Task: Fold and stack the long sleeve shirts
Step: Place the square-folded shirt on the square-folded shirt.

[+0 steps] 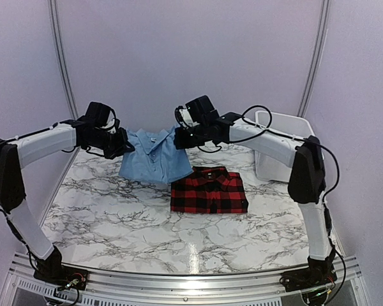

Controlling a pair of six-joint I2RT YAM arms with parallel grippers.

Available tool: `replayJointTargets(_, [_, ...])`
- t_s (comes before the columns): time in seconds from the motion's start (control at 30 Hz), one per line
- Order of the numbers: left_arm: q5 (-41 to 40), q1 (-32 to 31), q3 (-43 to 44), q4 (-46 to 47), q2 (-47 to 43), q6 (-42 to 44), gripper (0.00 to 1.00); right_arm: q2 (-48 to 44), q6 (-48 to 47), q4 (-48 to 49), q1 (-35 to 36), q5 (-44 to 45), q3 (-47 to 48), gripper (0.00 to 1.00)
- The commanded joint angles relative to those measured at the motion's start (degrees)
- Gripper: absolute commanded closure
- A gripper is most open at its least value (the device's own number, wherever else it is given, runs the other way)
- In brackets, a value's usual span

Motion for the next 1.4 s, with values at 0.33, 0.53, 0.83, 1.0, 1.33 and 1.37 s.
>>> replayJointTargets(0.33, [-3.74,-18.13,3.29,8.61,4.64,-9.89,1.00,-31.44,-0.29,2.44,-4.70,11.90,-41.30,1.00])
replayJointTargets(0.53, [-4.07,-23.28,5.30,11.75,9.81,-12.32,1.00,-36.56,-0.27,2.46,-8.22,13.08,-48.91,1.00])
replayJointTargets(0.83, [-5.92,-24.55,8.62,12.21,15.45,-11.61,1.00,-37.37,-1.87,4.26,-12.30,11.23,-53.10,1.00])
replayJointTargets(1.0, [-7.50,-24.49,8.26,11.81,17.34,-10.88,1.00,-34.96,-2.06,5.50,-12.45,10.13,-54.10,1.00])
replayJointTargets(1.33, [-11.94,-23.77,3.21,11.59,17.15,-10.83,1.00,-31.57,-1.45,9.67,-13.53,9.89,-59.94,0.90])
replayJointTargets(1.37, [-11.15,-23.65,3.23,11.59,17.64,-10.69,1.00,-31.68,-1.49,9.74,-13.70,10.85,-60.20,0.82])
